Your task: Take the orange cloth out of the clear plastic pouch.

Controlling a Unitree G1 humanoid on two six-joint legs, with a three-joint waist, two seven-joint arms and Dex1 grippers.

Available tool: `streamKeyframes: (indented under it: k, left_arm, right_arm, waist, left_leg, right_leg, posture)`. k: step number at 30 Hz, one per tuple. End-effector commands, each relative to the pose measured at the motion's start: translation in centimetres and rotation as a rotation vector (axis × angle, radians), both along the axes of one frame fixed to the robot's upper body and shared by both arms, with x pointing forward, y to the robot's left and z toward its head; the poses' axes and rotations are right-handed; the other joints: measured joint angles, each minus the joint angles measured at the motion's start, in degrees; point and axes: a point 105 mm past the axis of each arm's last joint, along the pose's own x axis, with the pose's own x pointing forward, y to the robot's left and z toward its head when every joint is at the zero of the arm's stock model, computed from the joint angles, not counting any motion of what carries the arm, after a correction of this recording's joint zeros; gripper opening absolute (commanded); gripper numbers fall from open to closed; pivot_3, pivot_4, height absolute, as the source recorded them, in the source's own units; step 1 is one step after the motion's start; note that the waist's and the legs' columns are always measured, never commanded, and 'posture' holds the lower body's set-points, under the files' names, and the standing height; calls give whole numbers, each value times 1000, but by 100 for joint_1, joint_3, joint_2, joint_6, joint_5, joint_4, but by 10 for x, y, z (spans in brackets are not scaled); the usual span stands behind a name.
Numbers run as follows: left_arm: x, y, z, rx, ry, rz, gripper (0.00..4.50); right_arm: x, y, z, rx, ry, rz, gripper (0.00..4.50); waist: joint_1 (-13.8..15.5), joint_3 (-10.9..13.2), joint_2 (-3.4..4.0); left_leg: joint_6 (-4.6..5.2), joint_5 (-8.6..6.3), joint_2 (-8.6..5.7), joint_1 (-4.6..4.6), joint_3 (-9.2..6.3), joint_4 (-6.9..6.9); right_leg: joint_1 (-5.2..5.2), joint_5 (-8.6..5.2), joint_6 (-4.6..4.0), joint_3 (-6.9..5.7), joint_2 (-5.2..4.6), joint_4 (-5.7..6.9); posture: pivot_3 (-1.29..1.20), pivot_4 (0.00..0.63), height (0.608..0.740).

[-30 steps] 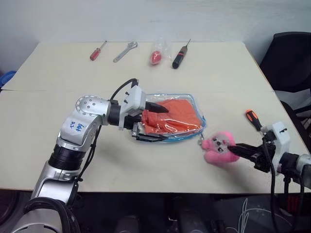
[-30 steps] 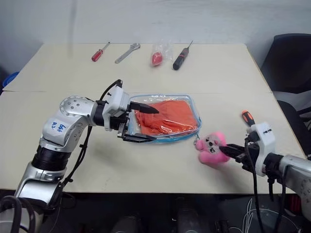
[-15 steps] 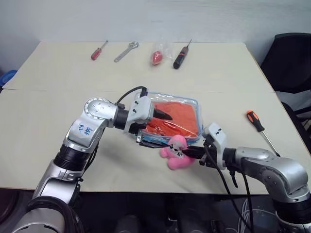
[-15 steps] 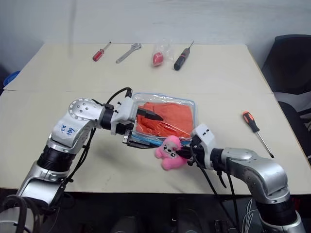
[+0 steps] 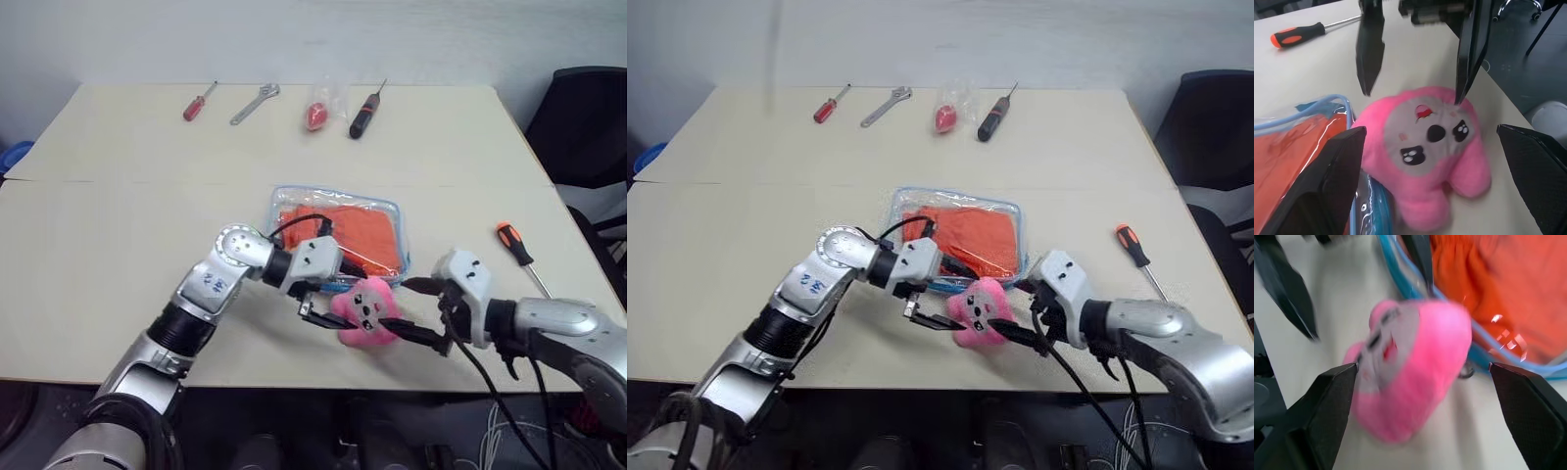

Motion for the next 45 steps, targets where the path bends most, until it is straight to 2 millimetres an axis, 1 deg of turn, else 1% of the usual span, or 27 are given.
streamKeyframes:
  k: [1,2,4,7,10,13,15,20,22,24,25,26,27,29,31,34,37,39,41,42,45]
  left_arm:
    - [-2,-11,2,-18,-27,-21,4500]
    - [-2,-12,0,-14,-32,-25,4500]
    - [-2,-11,-4,2,-45,-33,4500]
    - [-3,-6,-7,12,-53,-41,4500]
    - [-2,-4,-7,5,-61,-37,3948]
    - [-3,0,-4,-13,-54,-45,2993]
    - [-3,2,-2,-20,-51,-39,2339]
    - [-4,9,1,-25,-45,-20,665]
    - [-5,11,1,-24,-35,-12,83]
    - [-4,13,1,-16,-31,11,0]
    - [-3,13,1,-12,-38,23,0]
    - [-2,14,0,-8,-43,31,0]
    - [-1,15,0,-1,-51,38,0]
    - [-1,18,-2,7,-59,45,0]
    - [-1,20,-4,12,-63,51,0]
    - [-2,24,-6,23,-73,59,0]
    - [-2,31,-7,40,-86,75,0]
    - [0,41,-9,56,-99,98,0]
    - [3,57,-6,69,-106,148,0]
    - [3,62,-5,71,-106,163,0]
    - [8,95,3,80,-100,269,0]
  right_arm:
    - [5,-17,30,-74,-130,-31,4476]
    - [10,-24,35,-115,-167,-47,4476]
    - [24,-38,38,-279,-286,-56,4476]
    - [44,-52,29,-519,-450,18,4476]
    - [59,-47,17,-622,-556,127,4500]
    - [67,-34,3,-679,-629,255,4500]
    - [69,-28,-4,-686,-652,312,4500]
    - [73,-11,-3,-628,-710,362,4500]
    - [74,-7,-2,-609,-717,370,4102]
    - [74,-5,-3,-592,-717,378,3592]
    - [74,-4,-4,-592,-719,384,3179]
    - [74,-4,-4,-595,-720,390,2882]
    - [74,-5,-5,-603,-722,398,2420]
    - [75,-7,-5,-607,-722,404,1848]
    - [74,-8,-4,-608,-719,413,1076]
    - [73,-12,-5,-626,-715,431,105]
    - [75,-15,-4,-635,-717,429,45]
    - [78,-17,-2,-642,-725,409,45]
    - [80,-22,0,-663,-726,399,45]
    - [80,-24,0,-670,-726,397,45]
    - [80,-32,4,-679,-731,385,45]
  waist:
    - [4,0,0]
    - [4,2,-3]
    - [0,3,-4]
    - [-8,2,-8]
    - [-26,2,-12]
    - [-25,2,-11]
    - [-23,2,-11]
    - [-15,2,-11]
    - [-14,2,-11]
    - [-15,2,-11]
    - [-14,2,-11]
    - [-14,2,-11]
    - [-14,2,-11]
    - [-14,2,-11]
    - [-16,2,-11]
    - [-22,2,-11]
    - [-22,1,-10]
    - [-20,1,-10]
    - [-32,1,-10]
    - [-31,1,-10]
    - [-30,1,-9]
  left_leg:
    - [1,0,0,0,0,0]
    - [3,-1,-3,1,2,-1]
    - [5,-3,-4,1,2,-2]
    - [7,-4,-18,4,5,-6]
    - [6,-4,-18,8,12,-7]
    - [6,-3,-17,9,16,-5]
    - [5,-3,-6,9,18,-3]
    - [5,-3,6,7,17,0]
    - [6,-3,8,8,17,1]
    - [6,-3,10,7,16,1]
    - [6,-3,10,7,16,1]
    - [6,-3,9,7,16,1]
    - [6,-3,9,7,16,1]
    - [6,-3,10,7,16,1]
    - [6,-3,10,8,16,1]
    - [6,-3,10,9,17,1]
    - [6,-3,11,9,17,1]
    - [6,-3,11,9,17,1]
    - [5,-3,12,9,17,1]
    - [5,-3,12,9,18,1]
    - [5,-3,14,10,18,0]
  right_leg:
    - [0,0,0,1,-1,0]
    - [-1,0,0,3,-4,1]
    - [0,0,0,4,2,-4]
    - [1,0,1,16,12,-10]
    - [0,1,1,32,19,-7]
    - [-5,1,1,37,24,-3]
    - [-7,2,0,37,24,-3]
    - [-7,2,0,36,21,8]
    - [-7,2,0,35,20,13]
    - [-7,2,0,34,20,18]
    - [-7,2,0,33,20,17]
    - [-7,2,0,34,19,18]
    - [-7,2,0,34,19,17]
    - [-6,2,0,34,20,18]
    - [-6,2,0,34,20,18]
    - [-7,2,-1,34,21,21]
    - [-7,3,-1,35,21,22]
    - [-7,3,-1,35,20,23]
    - [-9,3,-1,35,20,23]
    - [-10,3,-1,35,20,24]
    - [-12,2,-3,35,20,24]
  posture:
    - [0,150,740]
    - [0,150,740]
    - [0,150,740]
    - [0,150,740]
    - [0,150,740]
    - [0,150,740]
    - [0,150,740]
    - [0,150,740]
    - [0,150,740]
    - [0,150,740]
    - [0,150,740]
    - [0,150,740]
    - [0,150,740]
    - [0,150,740]
    - [0,150,740]
    - [0,150,740]
    - [0,150,740]
    - [0,150,740]
    - [0,150,740]
    - [0,150,740]
    - [0,150,740]
